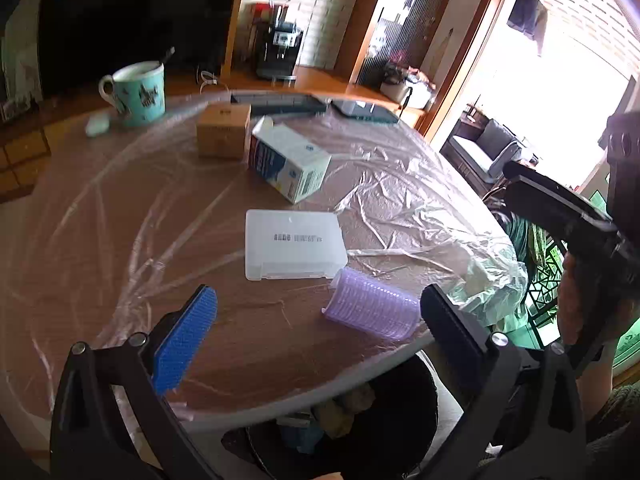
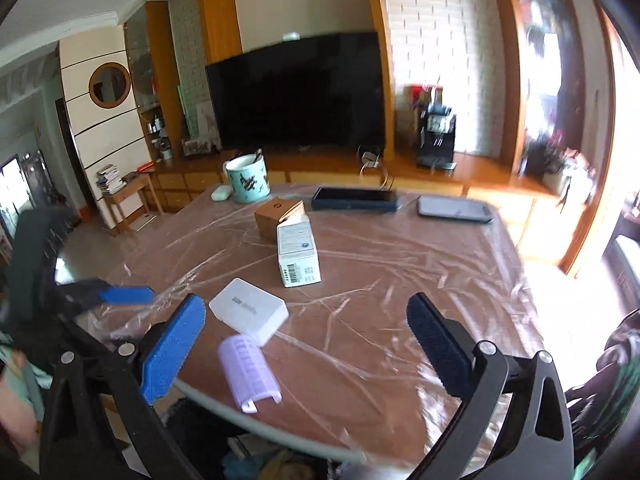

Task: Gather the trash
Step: 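Move both open tools back over the table toward the roller and boxes, then grasp the purple roller with the left tool while the right tool grasps the white milk box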

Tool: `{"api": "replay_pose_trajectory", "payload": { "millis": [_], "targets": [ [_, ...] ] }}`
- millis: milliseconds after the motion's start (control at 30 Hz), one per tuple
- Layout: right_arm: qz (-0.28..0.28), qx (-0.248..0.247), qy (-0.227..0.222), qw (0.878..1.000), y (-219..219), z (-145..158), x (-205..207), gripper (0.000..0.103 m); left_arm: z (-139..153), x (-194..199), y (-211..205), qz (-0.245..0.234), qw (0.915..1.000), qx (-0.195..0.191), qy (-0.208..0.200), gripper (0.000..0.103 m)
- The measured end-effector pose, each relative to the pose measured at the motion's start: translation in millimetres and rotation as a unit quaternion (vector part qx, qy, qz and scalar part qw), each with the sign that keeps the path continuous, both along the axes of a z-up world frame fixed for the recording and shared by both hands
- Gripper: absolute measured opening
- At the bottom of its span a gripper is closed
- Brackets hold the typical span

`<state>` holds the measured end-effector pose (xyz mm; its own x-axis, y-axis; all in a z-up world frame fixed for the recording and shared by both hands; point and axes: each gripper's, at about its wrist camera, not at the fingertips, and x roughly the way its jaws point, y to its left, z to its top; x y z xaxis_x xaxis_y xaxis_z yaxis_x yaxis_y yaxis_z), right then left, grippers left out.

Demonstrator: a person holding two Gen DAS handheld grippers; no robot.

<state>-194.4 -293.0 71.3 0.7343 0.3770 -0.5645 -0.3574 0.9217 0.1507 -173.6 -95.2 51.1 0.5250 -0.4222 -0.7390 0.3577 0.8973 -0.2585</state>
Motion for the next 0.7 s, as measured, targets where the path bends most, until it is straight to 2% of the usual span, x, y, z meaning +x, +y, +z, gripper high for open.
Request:
{"api": "replay_pose_trajectory", "payload": {
  "millis": [100,267,500,600,633,700],
  "targets": [
    [0.002,0.001,0.017,1.0,8.3,-7.4,23.4,0.099,-8.7,-2.2,-9.6,-0.036,0.9993,-0.005,0.012,0.102],
    [0.028,-0.005,0.054,0.998,31.7,-21.0,65.8,0.099,-19.2,-9.1,-43.8,-0.101,0.9938,0.046,-0.006,0.102],
    [0.044,-0.052,0.099,0.993,76.0,-49.8,115.4,0.099,-34.0,-2.3,-67.9,-0.136,0.9885,0.068,0.0,0.101],
    [0.039,-0.066,0.115,0.99,87.8,-62.8,133.9,0.097,-40.5,2.9,-69.8,-0.136,0.9886,0.063,0.012,0.092],
    [0.036,-0.068,0.121,0.99,90.0,-66.5,139.3,0.094,-41.4,5.6,-68.3,-0.133,0.9893,0.058,0.018,0.085],
    [0.035,-0.065,0.136,0.988,92.8,-73.7,150.8,0.089,-41.3,7.8,-67.3,-0.126,0.9899,0.064,0.013,0.077]
  ]
}}
